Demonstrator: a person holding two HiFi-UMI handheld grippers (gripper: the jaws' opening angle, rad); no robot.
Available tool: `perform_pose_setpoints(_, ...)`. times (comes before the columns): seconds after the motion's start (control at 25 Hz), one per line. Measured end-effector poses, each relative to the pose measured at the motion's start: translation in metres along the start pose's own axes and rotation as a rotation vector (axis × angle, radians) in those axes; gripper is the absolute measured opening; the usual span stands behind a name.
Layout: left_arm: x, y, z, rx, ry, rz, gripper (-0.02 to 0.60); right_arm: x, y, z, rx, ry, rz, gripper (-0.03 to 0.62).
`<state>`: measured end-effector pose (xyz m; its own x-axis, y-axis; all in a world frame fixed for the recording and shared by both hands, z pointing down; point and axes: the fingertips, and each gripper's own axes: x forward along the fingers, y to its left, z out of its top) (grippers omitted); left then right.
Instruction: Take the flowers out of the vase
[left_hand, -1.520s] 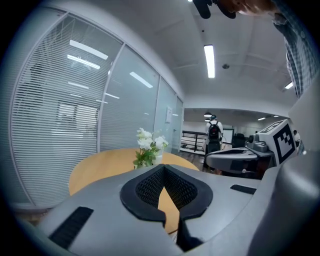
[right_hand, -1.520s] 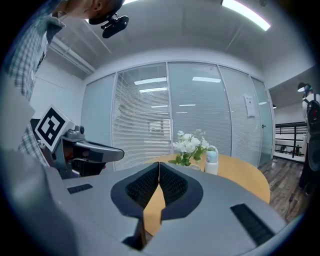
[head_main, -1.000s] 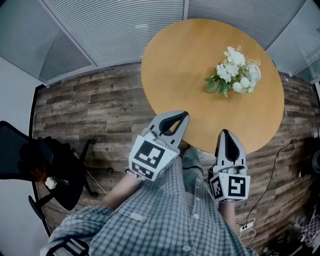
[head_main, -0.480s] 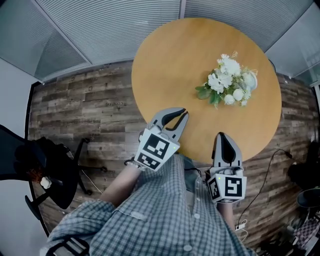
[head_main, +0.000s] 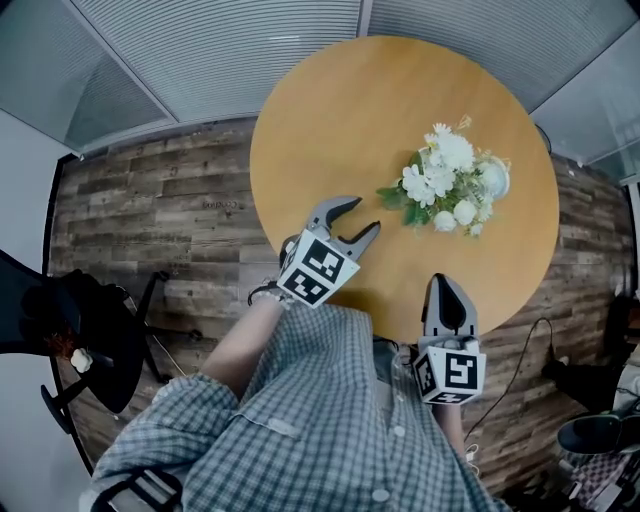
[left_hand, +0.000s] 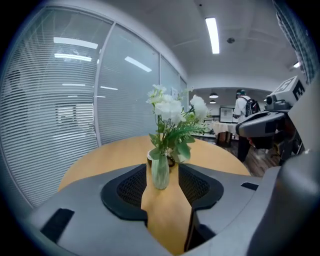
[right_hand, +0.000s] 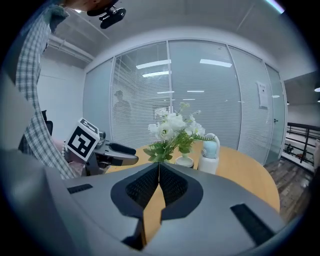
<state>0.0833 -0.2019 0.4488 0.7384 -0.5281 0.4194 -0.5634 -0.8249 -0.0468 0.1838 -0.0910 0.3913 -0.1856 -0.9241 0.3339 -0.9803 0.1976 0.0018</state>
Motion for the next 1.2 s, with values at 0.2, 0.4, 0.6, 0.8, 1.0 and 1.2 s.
perform_pose_setpoints(0.2,0.03,-0.001,-0.017,-0.001,0.039,-0.022,0.237,0.009,-0.012,-0.008,0.0,0.03,0.008,0.011)
perform_pose_setpoints(0.4,0.06,-0.001,-0.033,0.008,0.076,-0.036,0.263,0.02,-0.023,-0.016,-0.003,0.053,0.021,0.011)
perform_pose_setpoints(0.6,0.09,0.0,-0.047,0.0,0.101,-0.043,0.281,0.029,-0.034,-0.03,-0.007,0.09,0.018,0.011)
perform_pose_setpoints(0.8,0.112,-0.001,-0.047,-0.042,0.087,-0.053,0.287,0.038,-0.04,-0.039,-0.006,0.119,0.027,0.011)
perform_pose_setpoints(1.0,0.125,-0.002,-0.043,-0.065,0.064,-0.05,0.287,0.049,-0.042,-0.043,-0.029,0.133,0.058,0.011)
perform_pose_setpoints(1.2,0.129,-0.001,-0.042,-0.071,0.059,-0.035,0.283,0.065,-0.028,-0.032,-0.087,0.086,0.192,0.011)
